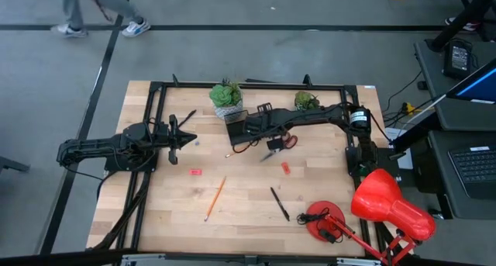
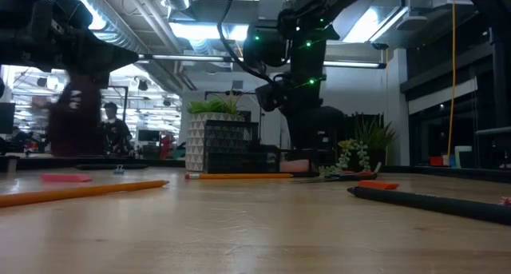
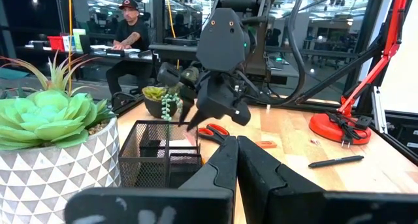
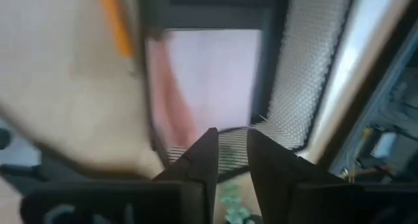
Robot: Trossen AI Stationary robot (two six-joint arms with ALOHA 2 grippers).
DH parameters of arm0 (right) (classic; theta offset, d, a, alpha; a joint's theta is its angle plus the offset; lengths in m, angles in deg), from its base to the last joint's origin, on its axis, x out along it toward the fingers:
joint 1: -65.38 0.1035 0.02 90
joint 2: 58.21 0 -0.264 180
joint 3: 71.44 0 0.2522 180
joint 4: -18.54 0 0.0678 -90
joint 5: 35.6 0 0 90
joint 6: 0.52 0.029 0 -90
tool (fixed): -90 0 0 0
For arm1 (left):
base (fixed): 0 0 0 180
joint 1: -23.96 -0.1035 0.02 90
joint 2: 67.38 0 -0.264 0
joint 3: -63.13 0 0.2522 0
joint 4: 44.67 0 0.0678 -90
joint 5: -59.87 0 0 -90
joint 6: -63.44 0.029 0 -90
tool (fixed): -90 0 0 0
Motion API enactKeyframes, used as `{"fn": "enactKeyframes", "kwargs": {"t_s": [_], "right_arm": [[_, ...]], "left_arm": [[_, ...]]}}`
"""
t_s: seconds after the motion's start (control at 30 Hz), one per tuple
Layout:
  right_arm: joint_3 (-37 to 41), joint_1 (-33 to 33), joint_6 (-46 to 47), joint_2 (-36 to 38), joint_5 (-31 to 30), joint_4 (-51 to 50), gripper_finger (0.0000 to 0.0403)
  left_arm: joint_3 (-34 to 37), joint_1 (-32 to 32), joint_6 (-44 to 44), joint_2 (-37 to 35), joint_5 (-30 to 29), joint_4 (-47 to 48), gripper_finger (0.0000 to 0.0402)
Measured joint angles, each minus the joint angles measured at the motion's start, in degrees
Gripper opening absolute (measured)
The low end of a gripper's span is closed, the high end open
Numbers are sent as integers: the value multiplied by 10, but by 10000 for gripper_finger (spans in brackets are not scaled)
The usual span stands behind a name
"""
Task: Pick and place office supplies into organizer
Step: Put the top black pen into the black desk organizer
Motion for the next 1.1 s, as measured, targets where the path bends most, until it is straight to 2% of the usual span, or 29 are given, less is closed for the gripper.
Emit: {"fn": "enactKeyframes", "kwargs": {"t_s": [0.3,0.53,0.7,0.93,1.1], "right_arm": [[-99,16,80,3,-8,-93,79],[-98,35,118,63,0,-75,13],[-26,57,156,134,31,15,11],[153,97,153,246,32,256,6],[275,111,181,311,31,380,7]], "left_arm": [[0,0,-13,0,0,0,4],[0,0,-10,0,0,0,4],[0,0,-9,0,0,0,4],[0,0,-10,0,0,0,4],[0,0,-10,0,0,-1,4]]}}
